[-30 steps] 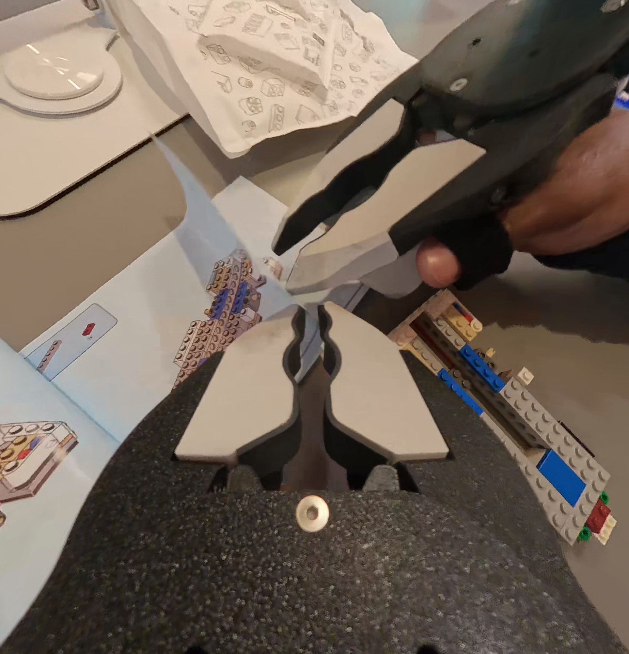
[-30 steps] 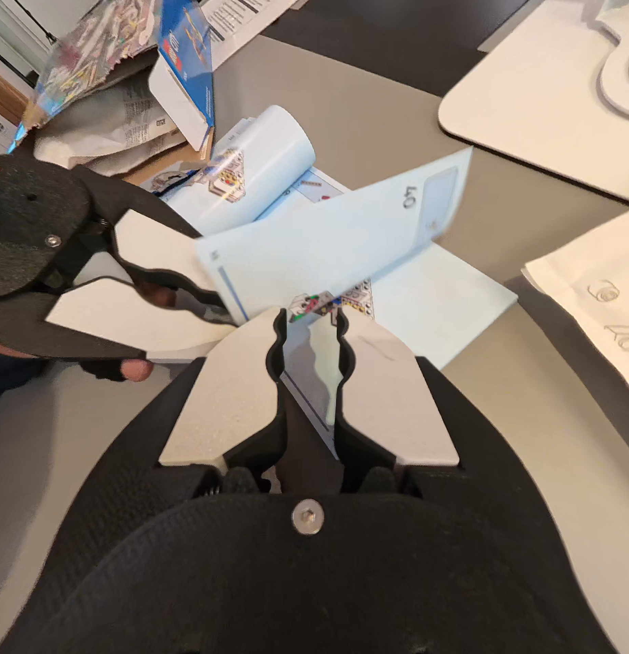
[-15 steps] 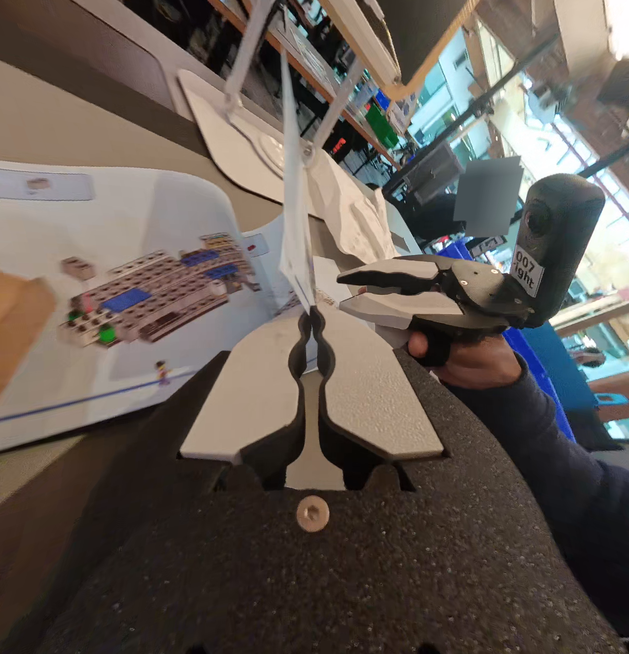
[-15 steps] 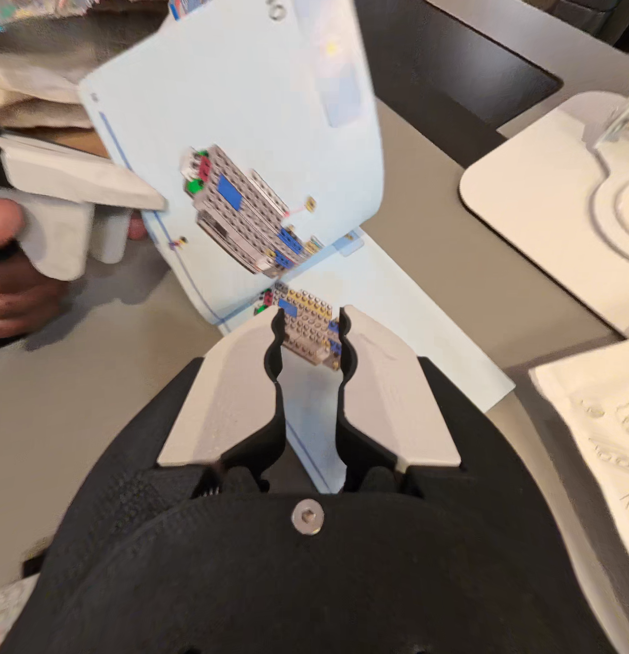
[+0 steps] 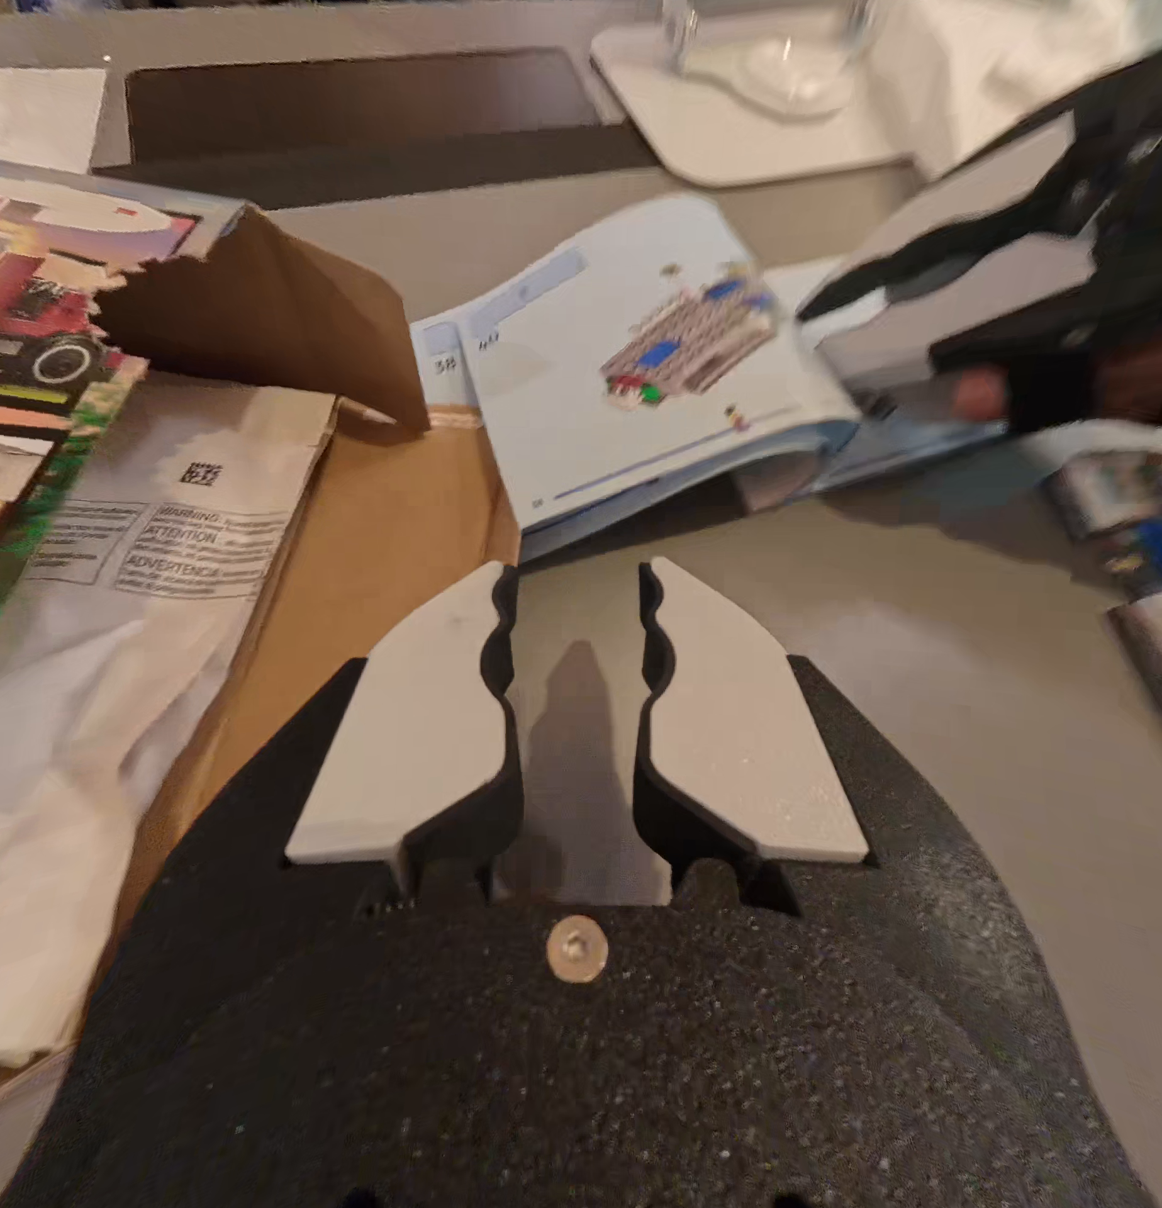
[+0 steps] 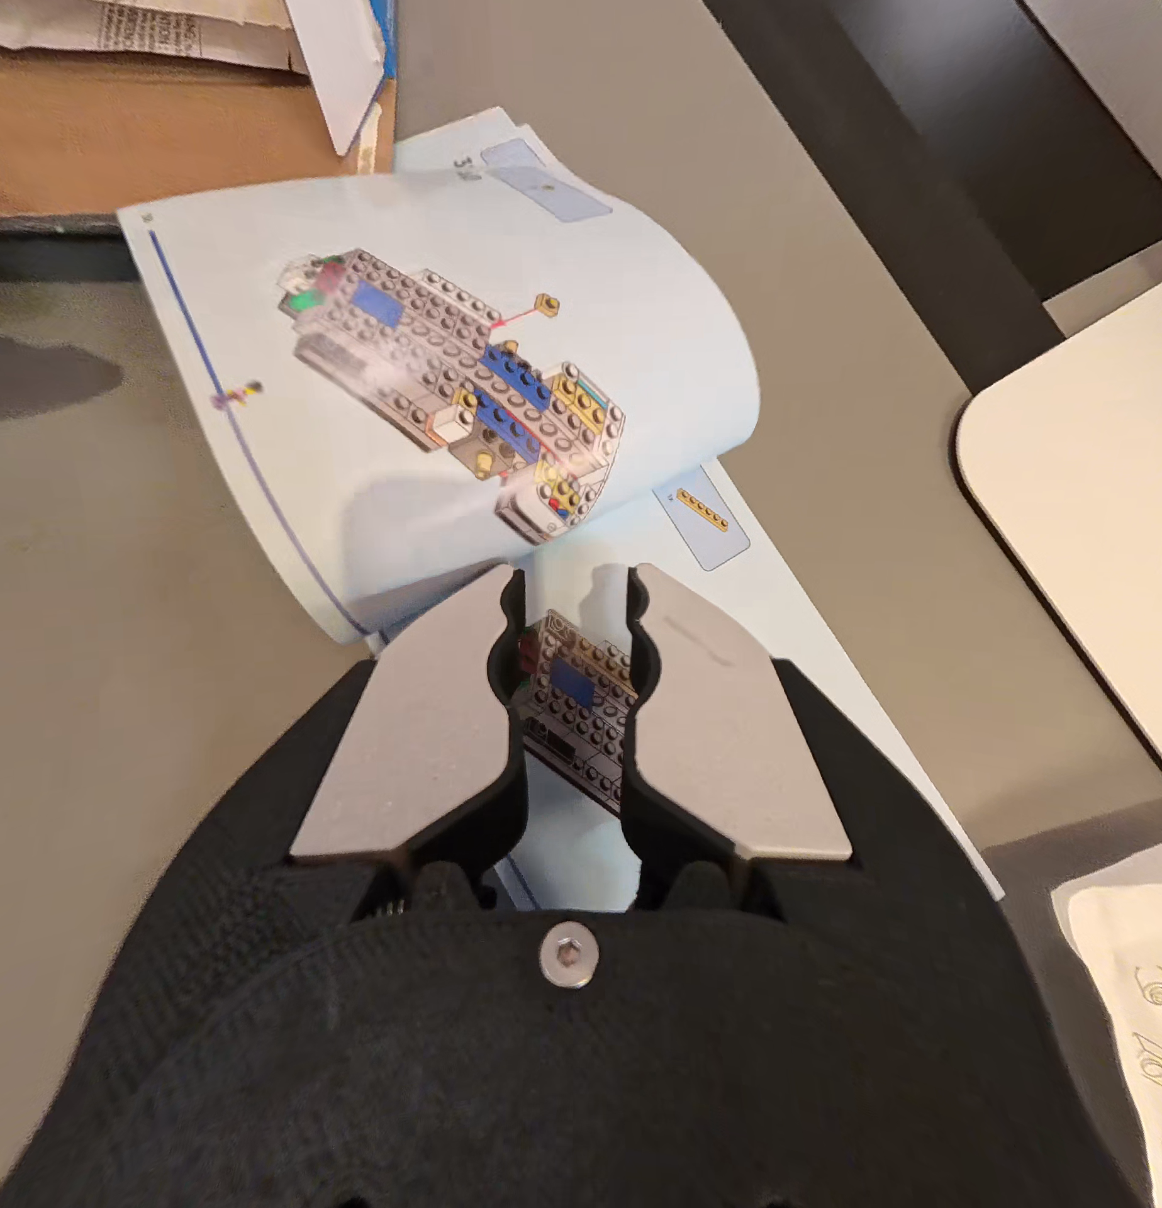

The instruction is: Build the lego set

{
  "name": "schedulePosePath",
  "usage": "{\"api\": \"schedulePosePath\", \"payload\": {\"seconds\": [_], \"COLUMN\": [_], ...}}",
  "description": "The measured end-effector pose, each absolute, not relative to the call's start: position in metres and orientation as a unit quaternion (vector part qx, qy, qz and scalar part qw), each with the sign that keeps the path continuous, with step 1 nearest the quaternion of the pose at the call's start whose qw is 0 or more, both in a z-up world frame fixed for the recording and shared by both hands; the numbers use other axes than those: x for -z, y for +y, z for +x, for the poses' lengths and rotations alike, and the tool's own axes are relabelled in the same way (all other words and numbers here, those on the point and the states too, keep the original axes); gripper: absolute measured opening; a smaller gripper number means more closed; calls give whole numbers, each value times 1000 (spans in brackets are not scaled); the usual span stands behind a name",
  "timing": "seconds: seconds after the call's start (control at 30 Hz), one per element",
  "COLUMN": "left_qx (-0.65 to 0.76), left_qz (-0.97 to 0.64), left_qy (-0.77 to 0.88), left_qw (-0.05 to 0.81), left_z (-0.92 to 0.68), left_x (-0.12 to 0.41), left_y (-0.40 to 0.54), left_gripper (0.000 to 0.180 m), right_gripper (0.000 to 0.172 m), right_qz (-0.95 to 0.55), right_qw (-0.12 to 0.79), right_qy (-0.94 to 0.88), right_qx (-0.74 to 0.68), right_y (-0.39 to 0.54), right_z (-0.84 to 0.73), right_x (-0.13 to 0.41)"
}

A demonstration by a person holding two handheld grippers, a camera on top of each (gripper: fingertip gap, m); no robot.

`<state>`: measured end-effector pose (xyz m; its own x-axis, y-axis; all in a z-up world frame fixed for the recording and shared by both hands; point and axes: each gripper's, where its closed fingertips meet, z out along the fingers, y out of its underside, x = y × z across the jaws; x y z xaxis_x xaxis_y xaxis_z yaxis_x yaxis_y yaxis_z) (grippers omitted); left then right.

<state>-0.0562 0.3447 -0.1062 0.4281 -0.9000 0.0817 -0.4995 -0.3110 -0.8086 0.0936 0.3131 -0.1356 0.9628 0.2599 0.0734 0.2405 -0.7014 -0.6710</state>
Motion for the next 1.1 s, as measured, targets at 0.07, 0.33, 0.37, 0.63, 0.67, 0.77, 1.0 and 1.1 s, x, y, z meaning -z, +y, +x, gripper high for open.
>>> {"api": "schedulePosePath", "payload": {"seconds": [0.07,0.33,0.37,0.63,0.67,0.77,1.0,1.1], "left_qx": [242,88,81,67,66,67,63,73], "left_qz": [-765,-766,-764,-772,-773,-774,-768,-764], "left_qy": [488,524,526,490,484,471,473,488], "left_qw": [344,362,367,398,404,418,427,415], "left_z": [-62,-85,-86,-103,-106,-114,-114,-104], "left_x": [120,142,141,118,113,100,89,97], "left_y": [342,363,365,382,385,392,391,382], "left_gripper": [43,28,8,2,3,3,3,2], "right_gripper": [30,30,30,30,30,30,30,30], "right_qz": [-925,-925,-924,-922,-922,-923,-920,-919], "right_qw": [353,349,349,353,353,351,350,349], "right_qy": [-143,-153,-154,-158,-158,-161,-176,-181], "right_qx": [-9,-4,-3,1,2,5,14,17], "right_y": [313,314,314,316,317,319,328,330], "right_z": [92,86,85,86,87,88,84,83], "right_x": [138,136,136,132,132,133,131,130]}}
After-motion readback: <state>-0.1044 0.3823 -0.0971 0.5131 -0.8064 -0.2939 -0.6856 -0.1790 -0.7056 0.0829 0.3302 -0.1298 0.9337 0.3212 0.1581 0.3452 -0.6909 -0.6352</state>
